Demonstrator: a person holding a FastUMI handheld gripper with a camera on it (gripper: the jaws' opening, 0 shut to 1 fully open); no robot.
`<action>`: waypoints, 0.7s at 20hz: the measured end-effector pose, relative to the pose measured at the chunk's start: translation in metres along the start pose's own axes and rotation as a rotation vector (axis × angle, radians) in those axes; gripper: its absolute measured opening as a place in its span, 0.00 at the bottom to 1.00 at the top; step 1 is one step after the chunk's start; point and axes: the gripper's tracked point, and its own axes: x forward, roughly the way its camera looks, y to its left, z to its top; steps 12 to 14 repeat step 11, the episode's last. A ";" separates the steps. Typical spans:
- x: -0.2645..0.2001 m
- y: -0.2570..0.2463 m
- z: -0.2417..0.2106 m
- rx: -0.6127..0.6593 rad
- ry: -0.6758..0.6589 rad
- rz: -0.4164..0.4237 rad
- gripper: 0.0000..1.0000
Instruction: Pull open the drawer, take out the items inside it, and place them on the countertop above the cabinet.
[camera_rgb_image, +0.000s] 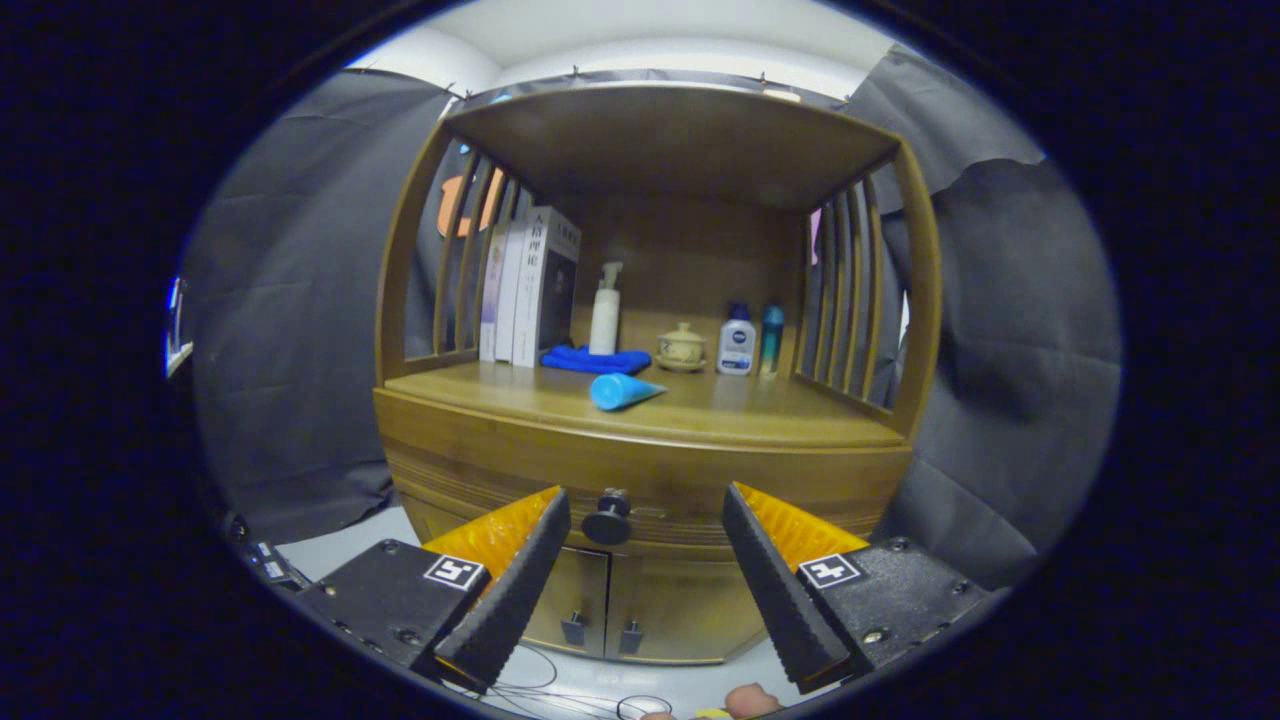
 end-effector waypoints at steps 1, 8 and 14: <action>-0.012 -0.009 0.006 -0.001 -0.016 -0.004 1.00; -0.073 -0.063 0.044 0.009 -0.121 -0.023 0.99; -0.088 -0.095 0.049 -0.021 -0.147 -0.050 0.99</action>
